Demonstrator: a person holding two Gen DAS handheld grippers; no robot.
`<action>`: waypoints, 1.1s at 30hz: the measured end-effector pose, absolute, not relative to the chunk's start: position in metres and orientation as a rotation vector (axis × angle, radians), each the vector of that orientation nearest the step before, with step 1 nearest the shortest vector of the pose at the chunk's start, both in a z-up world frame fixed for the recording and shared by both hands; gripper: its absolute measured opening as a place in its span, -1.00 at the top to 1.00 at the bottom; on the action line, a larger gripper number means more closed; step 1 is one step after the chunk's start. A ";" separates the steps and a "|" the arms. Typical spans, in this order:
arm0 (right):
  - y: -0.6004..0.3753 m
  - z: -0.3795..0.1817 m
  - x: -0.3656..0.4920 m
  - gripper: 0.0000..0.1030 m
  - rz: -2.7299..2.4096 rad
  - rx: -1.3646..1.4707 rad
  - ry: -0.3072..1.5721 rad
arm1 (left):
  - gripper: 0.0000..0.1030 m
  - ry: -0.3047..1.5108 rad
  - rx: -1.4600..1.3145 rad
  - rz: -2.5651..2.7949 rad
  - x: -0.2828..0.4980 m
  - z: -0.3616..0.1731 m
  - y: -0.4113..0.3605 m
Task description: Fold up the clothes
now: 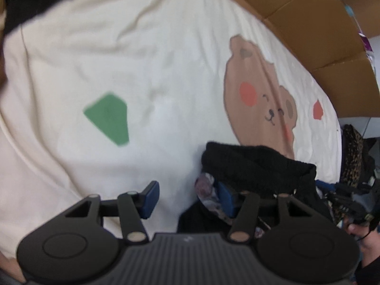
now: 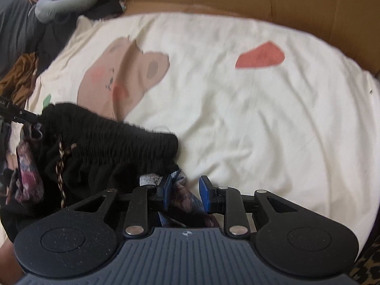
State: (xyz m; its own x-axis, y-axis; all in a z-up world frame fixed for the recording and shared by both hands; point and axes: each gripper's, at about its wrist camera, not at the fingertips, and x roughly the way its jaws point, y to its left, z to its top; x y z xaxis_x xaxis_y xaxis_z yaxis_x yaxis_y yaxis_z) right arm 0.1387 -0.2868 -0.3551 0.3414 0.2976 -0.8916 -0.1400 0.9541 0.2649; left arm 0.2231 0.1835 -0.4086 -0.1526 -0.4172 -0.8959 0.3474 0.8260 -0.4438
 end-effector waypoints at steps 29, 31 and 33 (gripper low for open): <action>-0.267 -0.317 0.132 0.99 0.263 -0.097 1.057 | 0.85 1.333 0.256 -0.903 0.242 -0.351 0.124; -0.265 -0.310 0.136 0.99 0.217 -0.148 1.016 | 0.86 1.292 0.289 -0.918 0.243 -0.344 0.113; -0.265 -0.306 0.143 0.99 0.190 -0.165 0.994 | 0.87 1.256 0.310 -0.920 0.247 -0.339 0.104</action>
State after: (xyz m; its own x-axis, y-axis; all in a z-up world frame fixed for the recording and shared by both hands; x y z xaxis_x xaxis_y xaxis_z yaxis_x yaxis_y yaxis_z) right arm 0.1426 -0.2652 -0.3063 0.5316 0.0832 -0.8429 -0.2335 0.9710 -0.0514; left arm 0.2468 0.1042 -0.3390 0.0218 -0.4220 -0.9063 0.7365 0.6198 -0.2708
